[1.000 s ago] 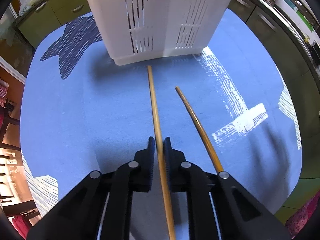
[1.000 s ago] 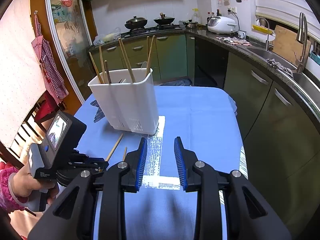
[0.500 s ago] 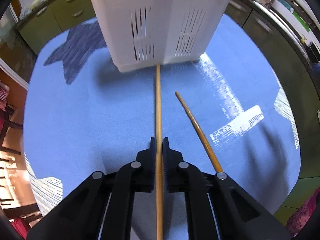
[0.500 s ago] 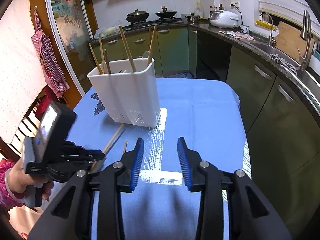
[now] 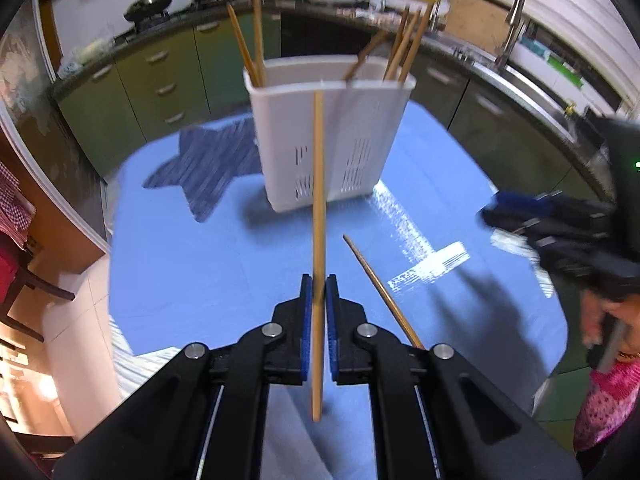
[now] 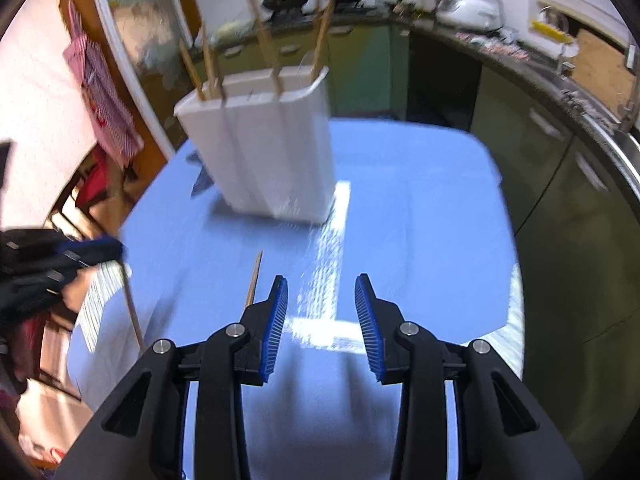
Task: Organize utensils
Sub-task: 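Lift the chopstick upright with the left tool while the right tool grasps the last chopstick, then lower both chopsticks into the white holder and open both tools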
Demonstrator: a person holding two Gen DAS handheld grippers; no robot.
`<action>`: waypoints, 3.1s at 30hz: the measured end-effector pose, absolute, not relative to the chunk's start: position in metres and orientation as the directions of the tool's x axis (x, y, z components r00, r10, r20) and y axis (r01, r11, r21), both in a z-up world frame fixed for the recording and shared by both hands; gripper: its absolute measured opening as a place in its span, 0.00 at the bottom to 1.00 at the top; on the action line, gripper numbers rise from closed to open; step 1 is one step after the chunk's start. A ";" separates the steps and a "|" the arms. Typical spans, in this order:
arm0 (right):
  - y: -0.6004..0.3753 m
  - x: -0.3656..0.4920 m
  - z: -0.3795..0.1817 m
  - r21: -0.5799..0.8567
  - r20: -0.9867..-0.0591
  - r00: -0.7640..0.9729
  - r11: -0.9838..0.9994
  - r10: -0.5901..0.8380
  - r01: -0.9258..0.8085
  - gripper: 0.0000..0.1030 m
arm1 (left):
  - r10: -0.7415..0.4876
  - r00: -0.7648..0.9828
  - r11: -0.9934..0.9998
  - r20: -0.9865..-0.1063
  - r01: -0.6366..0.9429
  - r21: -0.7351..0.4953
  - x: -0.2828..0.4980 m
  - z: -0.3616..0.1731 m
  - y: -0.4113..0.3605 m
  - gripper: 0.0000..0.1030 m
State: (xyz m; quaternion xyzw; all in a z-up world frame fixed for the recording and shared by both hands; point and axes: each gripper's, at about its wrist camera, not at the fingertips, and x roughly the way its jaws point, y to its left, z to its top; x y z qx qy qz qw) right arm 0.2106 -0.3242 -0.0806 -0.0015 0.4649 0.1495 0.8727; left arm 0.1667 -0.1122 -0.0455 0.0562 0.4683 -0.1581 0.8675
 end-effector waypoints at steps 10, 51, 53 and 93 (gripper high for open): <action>-0.258 0.241 -0.132 0.154 -0.911 0.310 0.921 0.273 -0.359 0.34 | -0.257 0.591 0.938 -0.765 0.342 -0.051 0.126 -0.009 -0.087 0.07; -0.260 0.204 -0.073 0.159 -0.856 0.409 0.913 0.317 -0.375 0.07 | -0.297 0.604 0.921 -0.740 0.386 -0.055 0.110 0.002 -0.083 0.07; -0.272 0.191 -0.060 0.167 -0.834 0.440 0.911 0.334 -0.376 0.07 | -0.297 0.606 0.921 -0.738 0.385 -0.055 0.109 0.003 -0.083 0.07; -0.358 0.161 0.078 0.187 -0.611 0.695 0.922 0.379 -0.338 0.07 | -0.260 0.759 0.948 -0.597 0.319 -0.006 0.271 0.090 -0.131 0.07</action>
